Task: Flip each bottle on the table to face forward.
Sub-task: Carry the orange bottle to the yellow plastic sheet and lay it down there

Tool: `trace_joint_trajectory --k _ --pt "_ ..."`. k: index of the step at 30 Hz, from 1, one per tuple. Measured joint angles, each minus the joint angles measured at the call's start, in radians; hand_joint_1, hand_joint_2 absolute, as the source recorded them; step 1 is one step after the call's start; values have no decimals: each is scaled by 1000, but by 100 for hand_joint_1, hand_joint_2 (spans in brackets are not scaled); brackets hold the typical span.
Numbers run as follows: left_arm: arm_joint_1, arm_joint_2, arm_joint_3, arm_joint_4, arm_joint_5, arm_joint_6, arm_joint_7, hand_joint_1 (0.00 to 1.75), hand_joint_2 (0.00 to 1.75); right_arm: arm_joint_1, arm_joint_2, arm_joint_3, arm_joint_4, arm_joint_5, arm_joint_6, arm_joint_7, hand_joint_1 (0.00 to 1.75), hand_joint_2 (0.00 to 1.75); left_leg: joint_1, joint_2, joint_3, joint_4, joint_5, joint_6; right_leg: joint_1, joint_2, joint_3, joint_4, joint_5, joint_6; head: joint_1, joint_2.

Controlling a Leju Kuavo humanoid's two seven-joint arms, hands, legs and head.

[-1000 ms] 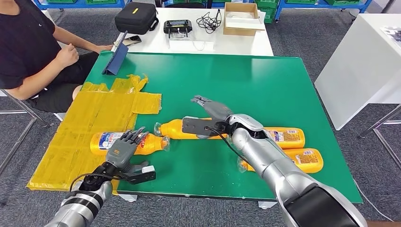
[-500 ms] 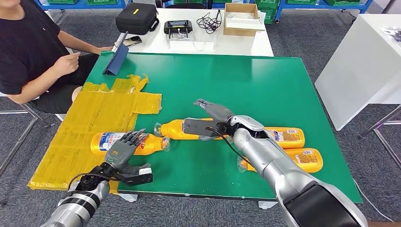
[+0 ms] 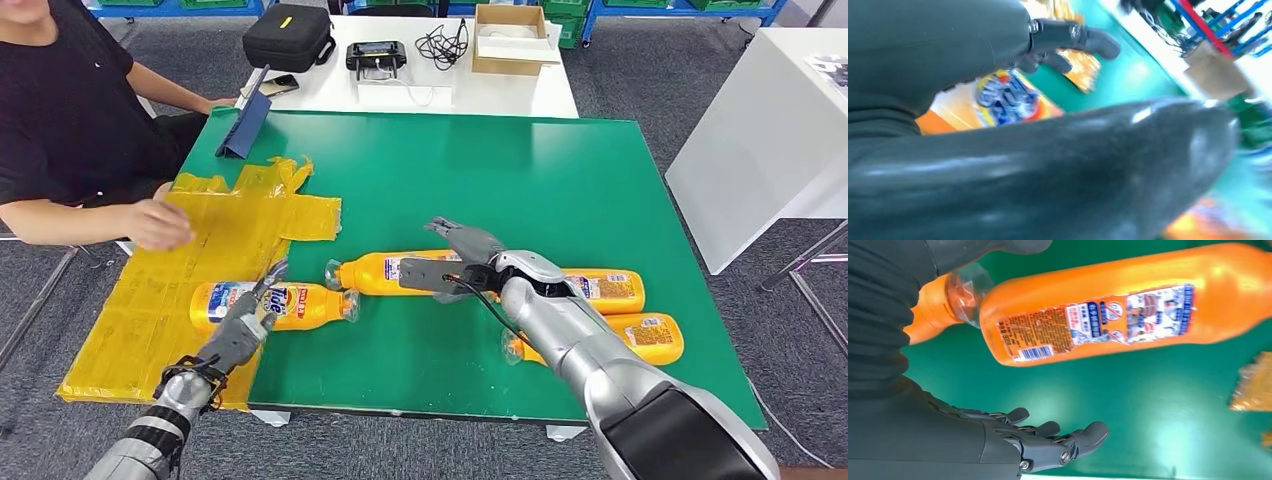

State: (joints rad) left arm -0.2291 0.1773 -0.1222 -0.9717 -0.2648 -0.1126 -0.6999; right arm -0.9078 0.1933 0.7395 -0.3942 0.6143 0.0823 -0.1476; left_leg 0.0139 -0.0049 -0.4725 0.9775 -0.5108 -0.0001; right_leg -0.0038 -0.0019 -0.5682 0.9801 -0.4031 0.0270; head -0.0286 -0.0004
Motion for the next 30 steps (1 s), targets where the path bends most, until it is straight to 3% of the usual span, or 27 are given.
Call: trace_joint_trajectory --k 5,10,16,30 --pt "27 -37 76 -126 249 -287 -2 0 0 5 19 1 23 36 -5 20 0 175 0 1 -6 0 0 0 0 1 -6 1 0 0 0 0" --pt "50 -87 171 -201 306 -442 -3 0 0 9 43 3 44 72 -7 44 0 175 0 2 -11 0 0 0 0 1 -11 1 0 0 0 0" --pt "77 -134 230 -245 326 -530 -2 0 0 13 74 15 62 118 -19 86 0 175 0 2 -14 0 0 0 0 1 -14 0 0 0 0 0" --pt "121 -201 238 -309 318 -543 -2 0 0 29 100 61 96 229 -28 204 0 175 0 2 -14 0 0 0 0 1 -15 0 0 0 0 0"
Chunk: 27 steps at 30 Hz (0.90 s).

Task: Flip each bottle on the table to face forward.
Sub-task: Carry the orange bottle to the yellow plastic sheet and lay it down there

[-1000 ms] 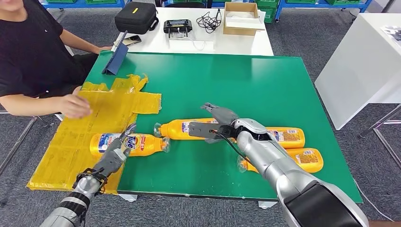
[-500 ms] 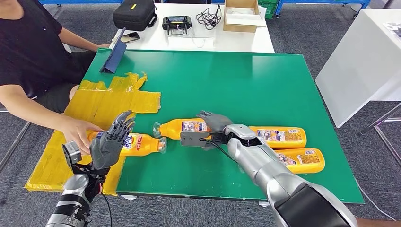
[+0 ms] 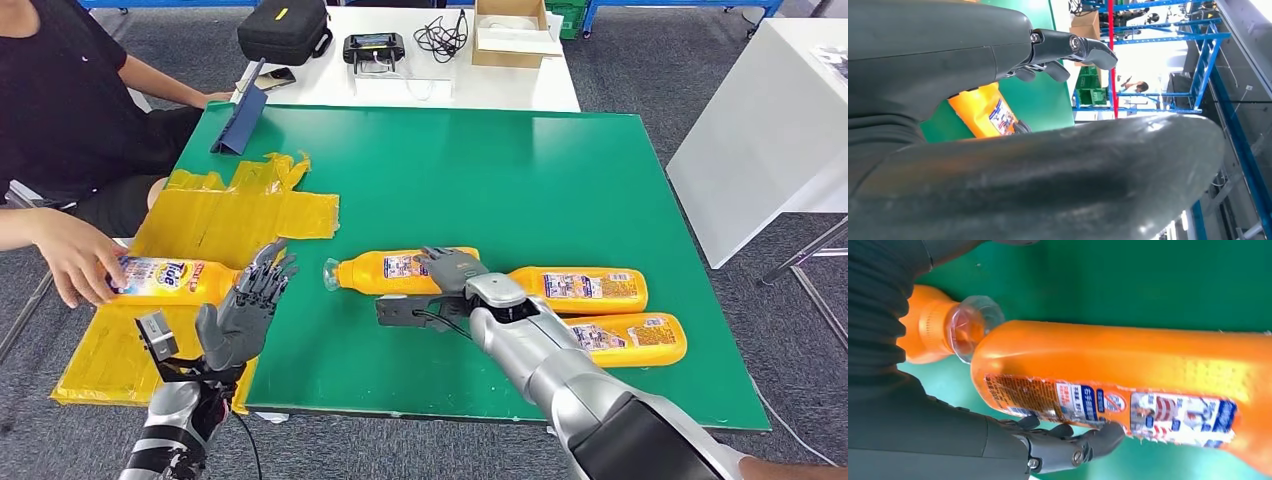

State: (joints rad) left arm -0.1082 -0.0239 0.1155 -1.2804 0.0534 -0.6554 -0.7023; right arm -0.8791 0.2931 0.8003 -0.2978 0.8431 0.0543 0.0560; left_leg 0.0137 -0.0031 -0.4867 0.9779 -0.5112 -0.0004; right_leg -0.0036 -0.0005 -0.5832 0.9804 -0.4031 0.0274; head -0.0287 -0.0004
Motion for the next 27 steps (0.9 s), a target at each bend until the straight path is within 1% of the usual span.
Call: trace_joint_trajectory --k 5,9,12,21,27 --pt "4 -4 0 -2 3 0 0 0 0 0 1 18 7 16 7 27 0 175 0 0 0 0 0 0 0 0 0 0 0 0 0 0" --pt "6 -6 -3 -2 11 -4 0 0 0 5 -2 32 15 61 20 97 0 175 0 0 1 0 0 0 0 0 0 0 0 0 0 0" --pt "13 -7 -4 -2 27 -13 0 0 0 12 -17 42 22 86 19 139 0 175 -1 0 1 0 0 0 0 0 1 0 0 0 0 0" --pt "17 -6 -5 -2 50 -26 0 0 0 13 -70 42 27 86 11 156 0 175 -3 0 7 0 -1 1 0 0 7 -1 0 0 0 0" --pt "27 -6 -22 -2 39 -6 0 0 0 28 -96 24 30 76 -65 165 0 175 -3 -1 8 0 -1 1 0 0 8 -1 0 0 0 0"
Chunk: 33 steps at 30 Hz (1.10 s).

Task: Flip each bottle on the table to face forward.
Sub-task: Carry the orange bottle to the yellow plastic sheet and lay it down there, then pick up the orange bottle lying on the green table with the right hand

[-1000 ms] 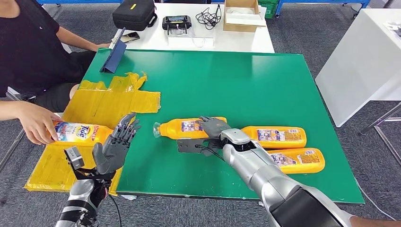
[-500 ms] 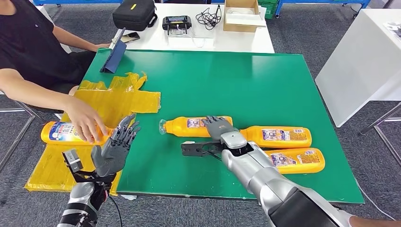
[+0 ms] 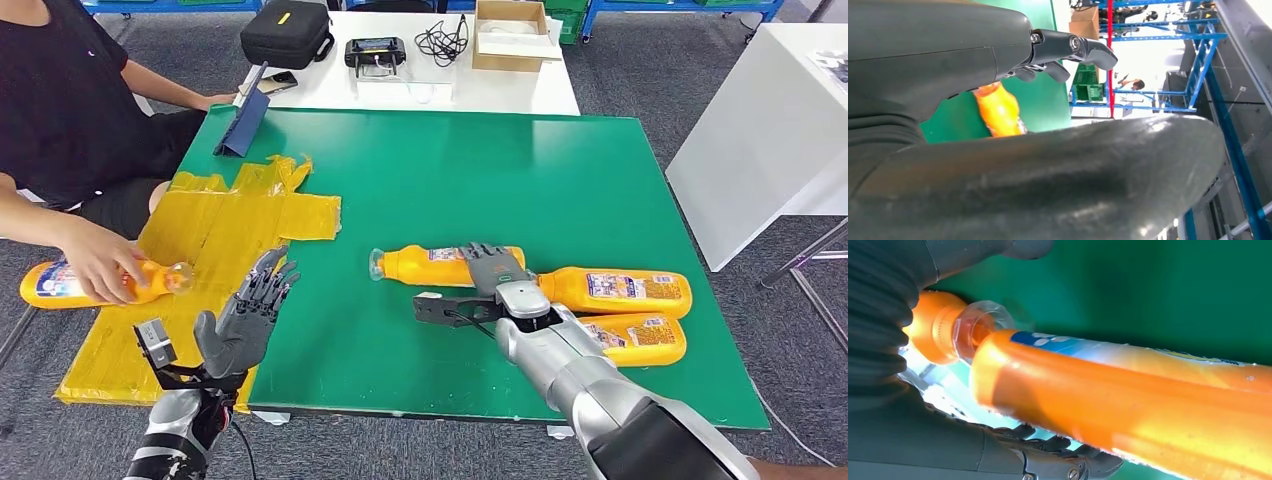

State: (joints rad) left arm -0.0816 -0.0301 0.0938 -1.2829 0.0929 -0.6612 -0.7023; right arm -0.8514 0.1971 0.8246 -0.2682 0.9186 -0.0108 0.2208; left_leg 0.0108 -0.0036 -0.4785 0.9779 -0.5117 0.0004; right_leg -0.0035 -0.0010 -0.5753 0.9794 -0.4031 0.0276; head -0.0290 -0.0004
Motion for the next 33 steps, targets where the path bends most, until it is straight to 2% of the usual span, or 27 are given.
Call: trace_joint_trajectory --k 15,17,22,24,26,30,33 --pt "8 0 -7 -2 2 -1 0 0 0 21 -29 -32 6 3 -35 10 0 175 0 0 -1 0 0 0 0 0 -1 0 0 0 0 0" --pt "9 0 -7 -2 2 -6 0 0 0 26 -32 -40 7 5 -70 11 0 175 0 0 -1 0 0 0 0 0 -1 0 0 0 0 0" --pt "24 0 -7 -11 3 -11 0 0 0 47 -56 -81 8 5 -226 -11 0 175 0 0 -2 0 0 0 0 0 -2 0 0 0 0 0" --pt "30 0 -7 -15 5 -14 0 0 0 50 -67 -103 10 -2 -235 -21 87 175 0 0 -3 0 0 0 0 0 -3 0 0 0 0 0" --pt "31 0 -6 -16 8 -19 0 0 0 51 -74 -125 11 -21 -196 -34 175 175 0 0 -4 0 0 0 0 0 -4 0 0 0 0 0" --pt "21 0 -6 -14 12 -26 0 0 0 49 -79 -190 11 -93 -74 -74 175 175 0 1 -2 0 -1 0 0 1 -3 0 0 0 0 0" --pt "10 0 -6 -12 14 -26 0 0 0 47 -79 -235 11 -112 -49 -86 175 175 1 1 -2 0 -1 0 1 1 -2 0 0 0 0 0"
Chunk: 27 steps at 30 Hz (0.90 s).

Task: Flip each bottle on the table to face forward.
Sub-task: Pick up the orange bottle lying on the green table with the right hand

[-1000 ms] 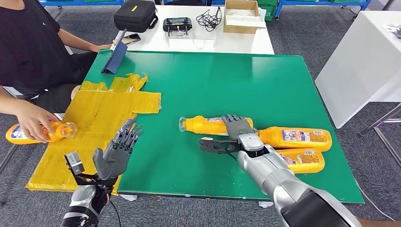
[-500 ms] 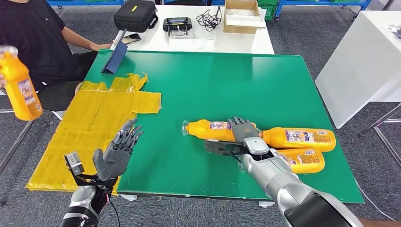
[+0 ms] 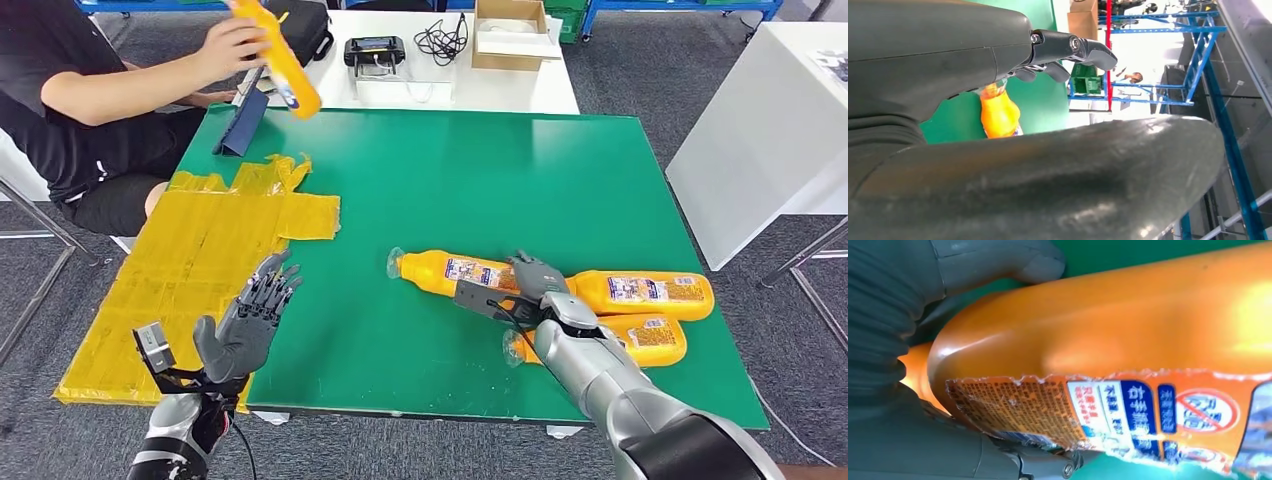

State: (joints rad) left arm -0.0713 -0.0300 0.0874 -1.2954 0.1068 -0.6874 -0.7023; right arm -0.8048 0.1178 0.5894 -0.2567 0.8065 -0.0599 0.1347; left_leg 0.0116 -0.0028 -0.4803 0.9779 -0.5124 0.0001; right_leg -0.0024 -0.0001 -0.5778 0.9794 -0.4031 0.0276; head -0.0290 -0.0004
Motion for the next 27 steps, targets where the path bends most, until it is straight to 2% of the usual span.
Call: trace_joint_trajectory --k 9,20,23,27 --pt "-3 1 0 0 2 2 0 0 0 -4 0 -51 0 -5 13 -8 175 175 0 0 1 0 0 0 1 0 1 0 0 0 0 0" --pt "0 1 0 0 1 3 0 0 0 -1 2 -67 0 3 6 -28 175 175 0 0 1 0 0 0 1 0 1 0 0 0 0 0" --pt "8 1 0 0 1 5 0 0 0 15 3 -93 -4 -47 -69 -111 175 175 1 0 1 0 0 0 0 0 1 0 0 0 0 0" --pt "19 0 0 2 -9 35 1 0 0 63 9 -216 -25 -225 -210 -373 175 175 1 0 -2 0 0 0 0 0 -1 0 0 0 0 0"
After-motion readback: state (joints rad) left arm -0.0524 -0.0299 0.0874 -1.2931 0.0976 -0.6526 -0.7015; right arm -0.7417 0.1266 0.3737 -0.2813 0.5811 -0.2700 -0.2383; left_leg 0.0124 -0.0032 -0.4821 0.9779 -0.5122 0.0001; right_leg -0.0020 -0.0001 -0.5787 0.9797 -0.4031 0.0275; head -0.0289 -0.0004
